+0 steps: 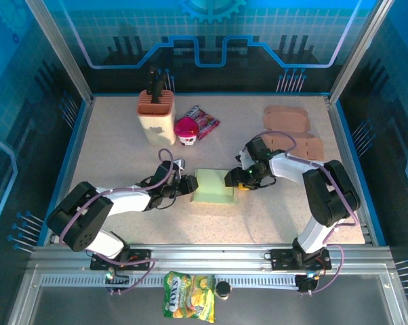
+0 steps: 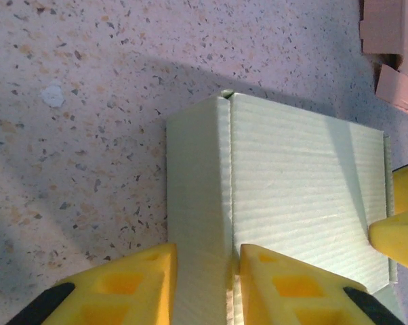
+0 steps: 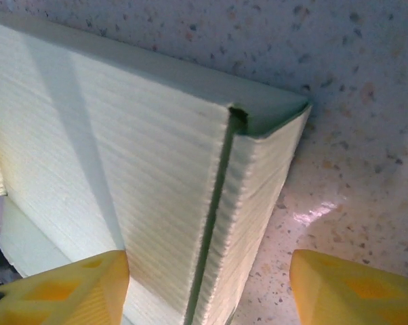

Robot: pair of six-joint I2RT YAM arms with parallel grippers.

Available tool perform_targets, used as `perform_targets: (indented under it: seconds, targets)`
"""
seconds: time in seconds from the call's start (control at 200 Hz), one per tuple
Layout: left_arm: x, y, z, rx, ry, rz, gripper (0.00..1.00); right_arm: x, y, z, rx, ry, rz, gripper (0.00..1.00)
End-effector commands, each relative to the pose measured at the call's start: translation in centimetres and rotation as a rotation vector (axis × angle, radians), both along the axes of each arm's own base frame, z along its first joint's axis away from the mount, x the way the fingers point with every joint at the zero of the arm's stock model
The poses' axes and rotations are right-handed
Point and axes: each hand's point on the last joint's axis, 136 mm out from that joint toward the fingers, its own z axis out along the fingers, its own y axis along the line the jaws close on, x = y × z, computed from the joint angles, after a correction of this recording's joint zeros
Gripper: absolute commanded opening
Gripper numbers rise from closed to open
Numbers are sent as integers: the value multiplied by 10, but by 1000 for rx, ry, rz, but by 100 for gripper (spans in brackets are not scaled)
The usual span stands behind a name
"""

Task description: Fold the paper box

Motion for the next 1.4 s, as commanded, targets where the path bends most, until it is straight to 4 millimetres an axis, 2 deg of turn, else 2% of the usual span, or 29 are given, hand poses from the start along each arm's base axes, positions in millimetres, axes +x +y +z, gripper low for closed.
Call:
perform_targets:
  seconds: [0.0, 0.255, 0.53, 0.71, 0.83, 0.925, 0.995, 1.091, 1.191, 1.301, 1.396]
  targets:
    - [-13, 12, -18, 35, 64, 17, 27, 2, 5, 13, 132, -22, -7, 74]
    - [-16, 17, -28, 50, 80, 39, 24, 1, 17, 18, 281, -9, -14, 78]
    - [-20, 29, -42, 52, 108, 85, 18, 4, 26, 25, 367, -18, -48, 77]
    - [-22, 33, -43, 49, 113, 94, 17, 7, 33, 34, 421, -25, -59, 76]
    - [-20, 31, -38, 39, 105, 88, 18, 9, 46, 37, 459, -17, -60, 69]
    - [-20, 31, -36, 41, 100, 84, 18, 13, 53, 36, 479, -6, -75, 53]
    - [-20, 31, -33, 43, 94, 79, 19, 15, 56, 38, 504, -4, -92, 49]
    - [-19, 32, -25, 46, 69, 71, 26, 17, 55, 39, 512, -1, -113, 45]
    - [-17, 32, -5, 61, 0, 45, 39, 18, 54, 44, 517, 6, -133, 42]
    - [-20, 27, 30, 178, -166, -45, 50, 19, 49, 50, 523, 30, -158, 39]
    - [-31, 6, 63, 355, -399, -217, 57, 19, 42, 55, 526, 59, -179, 37]
